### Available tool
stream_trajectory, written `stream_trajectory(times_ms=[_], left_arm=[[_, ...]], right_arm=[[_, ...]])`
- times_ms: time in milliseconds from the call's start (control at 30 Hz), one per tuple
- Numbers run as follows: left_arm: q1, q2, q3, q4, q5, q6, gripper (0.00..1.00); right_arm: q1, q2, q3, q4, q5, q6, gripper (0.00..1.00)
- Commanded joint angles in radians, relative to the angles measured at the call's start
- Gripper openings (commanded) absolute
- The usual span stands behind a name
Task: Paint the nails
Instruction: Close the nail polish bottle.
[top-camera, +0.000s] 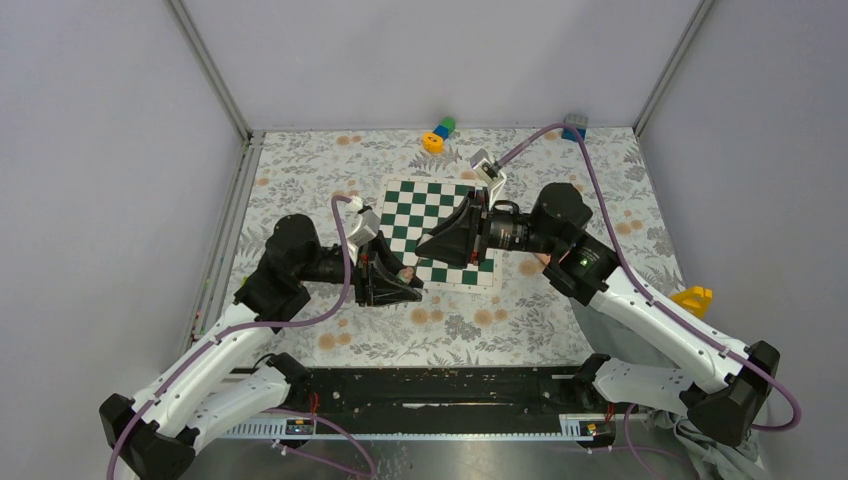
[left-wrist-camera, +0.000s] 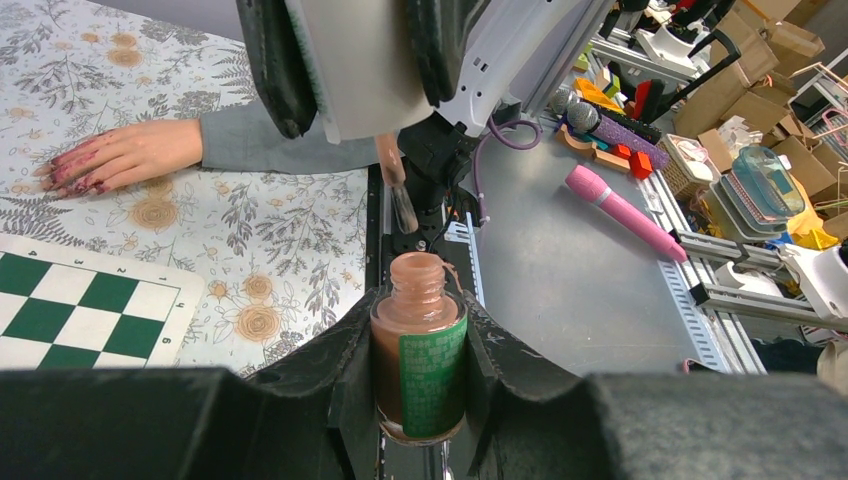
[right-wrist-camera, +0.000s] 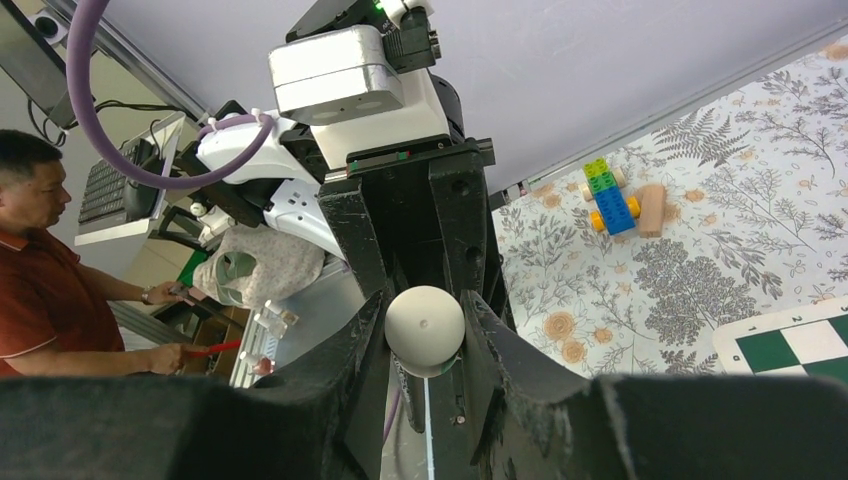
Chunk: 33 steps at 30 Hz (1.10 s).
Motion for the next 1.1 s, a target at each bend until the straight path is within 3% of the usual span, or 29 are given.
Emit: stream_trajectory(times_ms=[0,1067], left_arm=[[-0.006,-0.001,0.029,0.053,0.003,0.007,0.00],[-0.012,-0.005,0.030,0.053,0.008,0.011,0.00]], right_arm=[[0.024,-0.004,0.025,0.056,-0.019,0.010,0.00],[0.048,0.021,0.027,0.055,0.011,0.000,0.00]])
